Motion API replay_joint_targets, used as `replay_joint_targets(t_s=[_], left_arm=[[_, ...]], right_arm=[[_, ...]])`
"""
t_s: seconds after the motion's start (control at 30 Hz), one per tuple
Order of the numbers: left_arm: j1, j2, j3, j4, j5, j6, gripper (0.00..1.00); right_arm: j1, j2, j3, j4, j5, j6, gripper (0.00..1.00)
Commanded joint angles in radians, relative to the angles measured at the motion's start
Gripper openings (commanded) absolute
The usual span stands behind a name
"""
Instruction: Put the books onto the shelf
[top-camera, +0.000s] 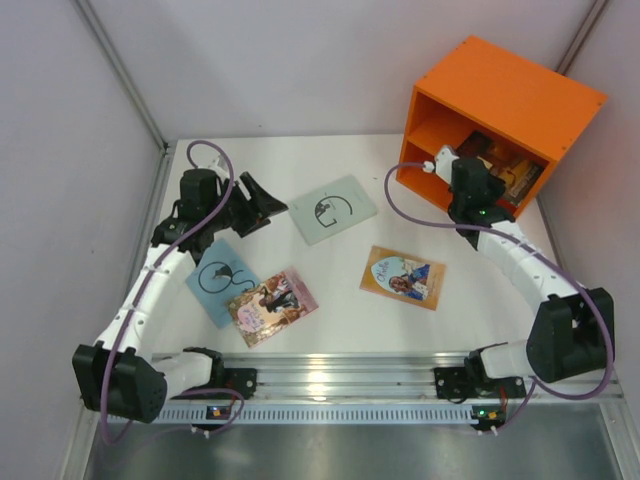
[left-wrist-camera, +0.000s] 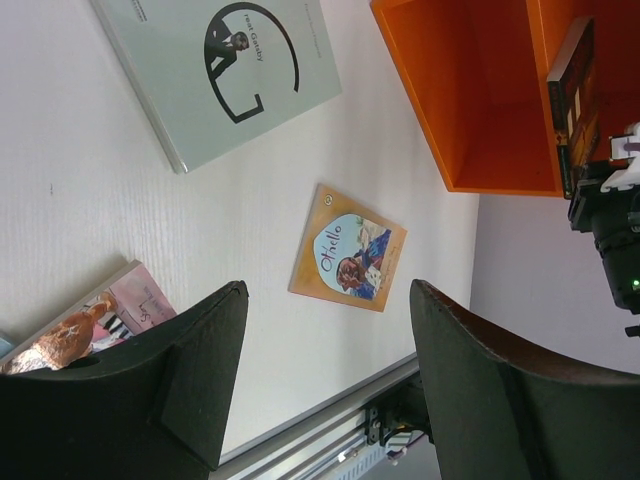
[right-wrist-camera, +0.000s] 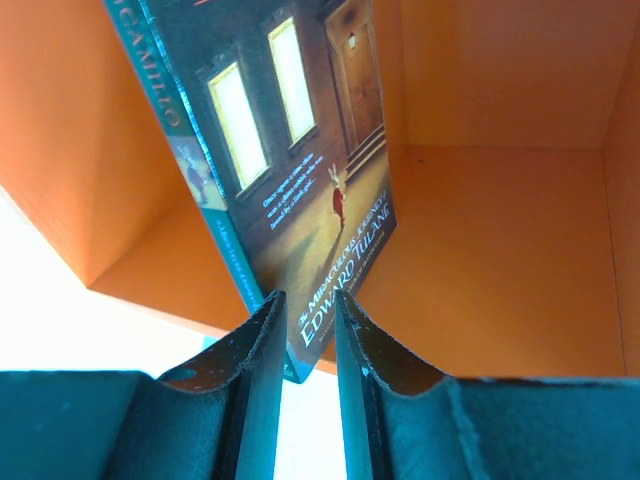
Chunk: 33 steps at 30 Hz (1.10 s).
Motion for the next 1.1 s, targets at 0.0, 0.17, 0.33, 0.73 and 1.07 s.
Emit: replay_joint_targets(t_s=[0.0,0.17,0.33,0.73,1.07], left_arm=[[0.005,-0.031,0.037,-0.007,-0.006,0.027,0.71],[0.005,-0.042,0.038,-0.013,-0.015,0.034,0.71],[0.005,-0.057,0.043,-0.013,-0.031,0.063,0.71],[0.006,-0.12,0.032,-0.046,-0.078,0.142,0.72],[0.006,-0.109,0.049,-0.039,-0.067,0.141,0.72]], right_arm=[[-0.017,0.015,0.055,0.019,0.024,0.014,0.26],[0.008,-0.005,0.076,-0.034,-0.034,0.044,0.25],[0.063,-0.01,0.133,-0.11,-0.098,0.124,0.25],[0.105,0.115,0.208,-0.116,-0.142,0.132,0.25],[0.082,0.129,0.141,-0.05,-0.086,0.087,0.25]])
